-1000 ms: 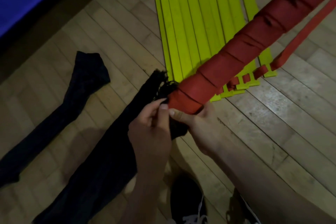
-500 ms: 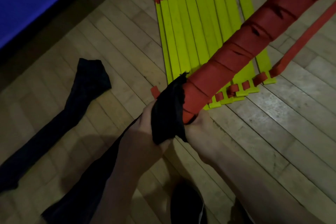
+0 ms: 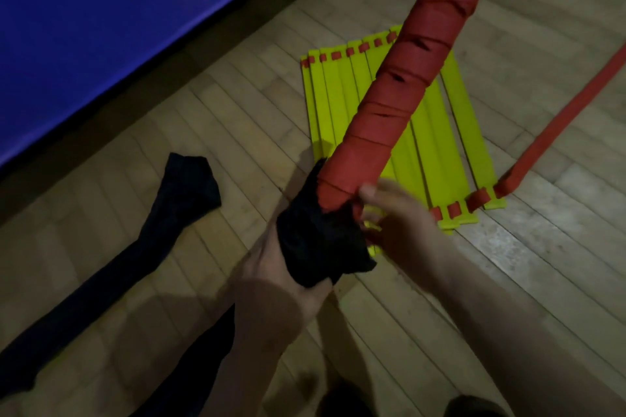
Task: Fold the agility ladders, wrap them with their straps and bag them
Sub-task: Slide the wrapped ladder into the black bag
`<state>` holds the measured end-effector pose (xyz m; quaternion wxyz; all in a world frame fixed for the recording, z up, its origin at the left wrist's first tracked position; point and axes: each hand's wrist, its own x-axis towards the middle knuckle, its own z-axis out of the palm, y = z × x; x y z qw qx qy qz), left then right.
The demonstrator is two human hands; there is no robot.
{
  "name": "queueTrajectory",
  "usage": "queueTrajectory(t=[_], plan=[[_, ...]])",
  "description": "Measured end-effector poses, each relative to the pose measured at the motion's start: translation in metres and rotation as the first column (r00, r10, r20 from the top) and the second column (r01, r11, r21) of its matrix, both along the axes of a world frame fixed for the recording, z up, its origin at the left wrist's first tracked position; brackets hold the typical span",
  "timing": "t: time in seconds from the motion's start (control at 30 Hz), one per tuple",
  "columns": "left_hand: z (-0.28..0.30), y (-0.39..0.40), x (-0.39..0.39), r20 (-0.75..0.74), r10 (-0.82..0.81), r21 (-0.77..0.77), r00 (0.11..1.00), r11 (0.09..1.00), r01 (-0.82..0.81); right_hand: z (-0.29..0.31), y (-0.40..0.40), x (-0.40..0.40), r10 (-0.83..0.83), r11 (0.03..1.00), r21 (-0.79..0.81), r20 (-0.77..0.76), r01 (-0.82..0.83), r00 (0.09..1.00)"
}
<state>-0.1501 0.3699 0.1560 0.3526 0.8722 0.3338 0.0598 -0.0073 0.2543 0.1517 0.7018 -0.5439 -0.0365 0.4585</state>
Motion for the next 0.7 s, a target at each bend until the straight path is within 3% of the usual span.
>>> queueTrajectory(t=[0.07,0.17,0.3,0.4,0.53,0.7], plan=[[0.009,0.006,-0.001,0.004,-0.004,0.010,1.000,1.000,0.004,0.027,0.010,0.033,-0.200,0.979,0.053,0.013,0.199,0.980],[0.026,0.012,0.003,-0.008,-0.022,-0.040,1.000,0.999,0.022,0.062,0.025,0.054,-0.265,0.958,0.123,0.043,0.258,0.963],[0.054,0.013,0.016,0.021,-0.084,-0.095,0.996,0.992,0.086,0.102,0.033,0.053,-0.247,0.958,0.181,0.111,0.225,0.963],[0.092,0.015,0.035,0.143,-0.004,-0.142,0.990,0.990,0.024,0.138,0.042,0.054,-0.238,0.954,0.224,0.153,0.201,0.959],[0.150,0.019,0.069,0.302,0.004,0.025,0.953,1.000,-0.012,0.174,0.053,0.048,-0.189,0.953,0.263,0.119,0.153,0.975],[0.206,0.026,0.089,0.407,0.019,0.074,0.913,0.996,-0.054,0.231,0.059,0.044,-0.164,0.961,0.264,0.289,0.086,0.943]])
